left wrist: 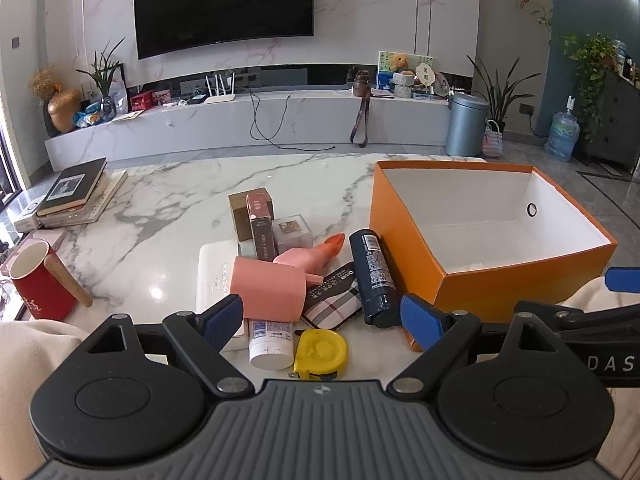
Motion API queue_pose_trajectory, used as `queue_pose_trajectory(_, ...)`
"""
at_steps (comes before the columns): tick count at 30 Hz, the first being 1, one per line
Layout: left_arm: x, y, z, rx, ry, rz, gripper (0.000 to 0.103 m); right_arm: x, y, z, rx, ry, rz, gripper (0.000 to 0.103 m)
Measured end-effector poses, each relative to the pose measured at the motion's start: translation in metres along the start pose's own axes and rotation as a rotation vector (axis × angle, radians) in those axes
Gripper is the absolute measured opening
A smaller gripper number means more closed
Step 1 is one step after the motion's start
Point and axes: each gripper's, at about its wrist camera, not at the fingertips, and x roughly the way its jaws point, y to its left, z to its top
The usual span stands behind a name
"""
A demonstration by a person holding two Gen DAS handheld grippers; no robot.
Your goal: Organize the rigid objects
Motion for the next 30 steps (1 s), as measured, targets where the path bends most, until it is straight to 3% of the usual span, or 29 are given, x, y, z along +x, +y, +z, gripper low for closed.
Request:
queue_pose_trajectory(6, -0.0015, -0.0003, -0.0004, 0.002, 0.002, -0.017, 0.098, -0.0004, 0.0016, -0.0018, -0.006, 0.006, 0.001, 0.101)
queue_pose_trajectory(30, -0.0013, 0.0021, -0.0026, -0.003, 0.013, -0.005, 0.096, -0.0008, 0.0035, -0.0040, -0.011, 0.012, -0.002, 0.101)
